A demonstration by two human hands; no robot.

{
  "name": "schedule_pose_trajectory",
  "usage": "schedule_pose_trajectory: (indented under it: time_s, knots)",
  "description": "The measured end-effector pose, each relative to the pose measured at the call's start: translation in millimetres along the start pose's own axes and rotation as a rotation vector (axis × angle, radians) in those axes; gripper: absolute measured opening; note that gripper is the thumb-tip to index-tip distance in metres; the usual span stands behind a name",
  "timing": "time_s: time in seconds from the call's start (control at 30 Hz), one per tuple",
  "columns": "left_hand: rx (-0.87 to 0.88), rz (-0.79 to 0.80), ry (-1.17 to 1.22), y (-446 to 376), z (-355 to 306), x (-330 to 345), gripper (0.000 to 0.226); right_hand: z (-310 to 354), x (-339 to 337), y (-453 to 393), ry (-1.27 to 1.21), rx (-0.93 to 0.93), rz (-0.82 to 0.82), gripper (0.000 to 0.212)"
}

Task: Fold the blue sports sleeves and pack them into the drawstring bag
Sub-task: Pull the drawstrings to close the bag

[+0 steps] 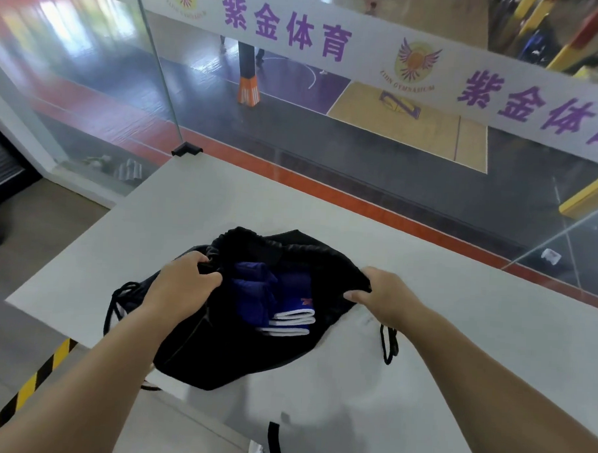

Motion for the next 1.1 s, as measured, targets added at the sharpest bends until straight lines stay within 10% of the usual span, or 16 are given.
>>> schedule_pose_trajectory:
  time_s: [0.27,0.47,0.7,1.1]
  knots:
    - [0.165,-0.172,0.175,13,-27,-51,0.004,56,-62,12,0.031,-0.16,-0.329,0.02]
    - [0.239,-0.396,0.192,19,-60,-107,0.024,101,-105,33,-0.085,-0.301,-0.637,0.022]
    - [0.377,-0.151,0.104,34,-96,-104,0.023,114,-124,34,0.267,-0.092,-0.28,0.026]
    - [0.555,-0.463,0.296,58,-126,-181,0.017,160,-183,93,-0.05,-0.475,-0.702,0.019]
Point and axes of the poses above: each hand's wrist, its own y-axis away from the middle knuckle, its own x-axis out of the palm, z = x × y, the point moved 1 cm from there along -y, towards the middle knuckle, and after that the axes turned 14 degrees about -y, right-handed, at the moved point
